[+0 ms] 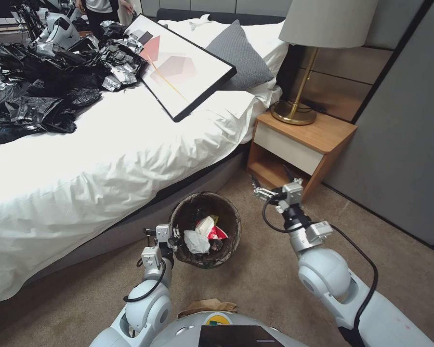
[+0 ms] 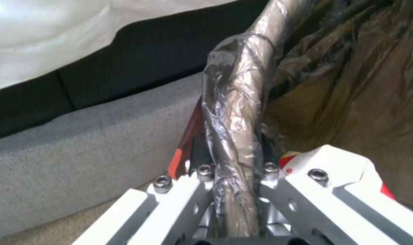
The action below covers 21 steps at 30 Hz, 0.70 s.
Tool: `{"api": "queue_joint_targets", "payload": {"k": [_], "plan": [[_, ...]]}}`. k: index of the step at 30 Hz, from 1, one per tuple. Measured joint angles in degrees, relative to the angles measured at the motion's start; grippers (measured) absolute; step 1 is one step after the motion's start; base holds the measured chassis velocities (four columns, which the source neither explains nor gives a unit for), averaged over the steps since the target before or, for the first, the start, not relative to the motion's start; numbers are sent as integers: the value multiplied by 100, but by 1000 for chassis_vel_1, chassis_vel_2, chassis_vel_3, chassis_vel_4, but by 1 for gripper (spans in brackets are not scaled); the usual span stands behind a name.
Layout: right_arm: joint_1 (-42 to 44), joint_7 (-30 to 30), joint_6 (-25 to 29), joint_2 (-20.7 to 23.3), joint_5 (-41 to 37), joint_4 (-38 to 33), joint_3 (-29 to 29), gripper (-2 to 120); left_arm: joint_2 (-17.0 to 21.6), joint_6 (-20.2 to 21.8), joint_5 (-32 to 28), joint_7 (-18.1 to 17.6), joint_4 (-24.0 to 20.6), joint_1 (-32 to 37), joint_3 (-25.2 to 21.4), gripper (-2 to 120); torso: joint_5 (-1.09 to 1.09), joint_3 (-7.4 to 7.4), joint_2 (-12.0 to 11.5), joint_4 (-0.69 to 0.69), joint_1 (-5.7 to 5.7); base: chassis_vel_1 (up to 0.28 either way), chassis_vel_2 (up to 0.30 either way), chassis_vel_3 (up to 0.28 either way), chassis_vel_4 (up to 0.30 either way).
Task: Pick up the trash bin, then pick up the garbage from the floor and place it into the trash bin.
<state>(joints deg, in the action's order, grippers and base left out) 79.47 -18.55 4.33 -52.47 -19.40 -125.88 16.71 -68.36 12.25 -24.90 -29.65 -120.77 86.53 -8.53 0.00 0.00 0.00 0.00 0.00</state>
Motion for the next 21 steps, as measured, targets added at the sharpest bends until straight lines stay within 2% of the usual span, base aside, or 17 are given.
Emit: {"api": "queue_joint_targets", "payload": {"k": [1, 6, 14, 21], "plan": [[237, 82, -21, -102, 170, -13, 239, 100, -7, -2, 10, 0, 0, 8, -5, 2, 0, 0, 0, -1, 0, 0, 0, 0, 0], [743, 192, 23, -399, 632, 34, 659, 100, -12, -3, 15, -2, -13, 55, -10, 2, 0, 0, 0, 0, 0, 0, 0, 0, 0], [1169, 252, 377, -843, 1109, 253, 734, 100, 3, -3, 47, -9, -125, 182, -31, 2, 0, 0, 0, 0, 0, 0, 0, 0, 0], [1235, 251, 464, -1107, 1202, 388, 663, 100, 22, 8, 85, -9, -246, 353, -31, 2, -1, 0, 0, 1, 0, 0, 0, 0, 0]]}}
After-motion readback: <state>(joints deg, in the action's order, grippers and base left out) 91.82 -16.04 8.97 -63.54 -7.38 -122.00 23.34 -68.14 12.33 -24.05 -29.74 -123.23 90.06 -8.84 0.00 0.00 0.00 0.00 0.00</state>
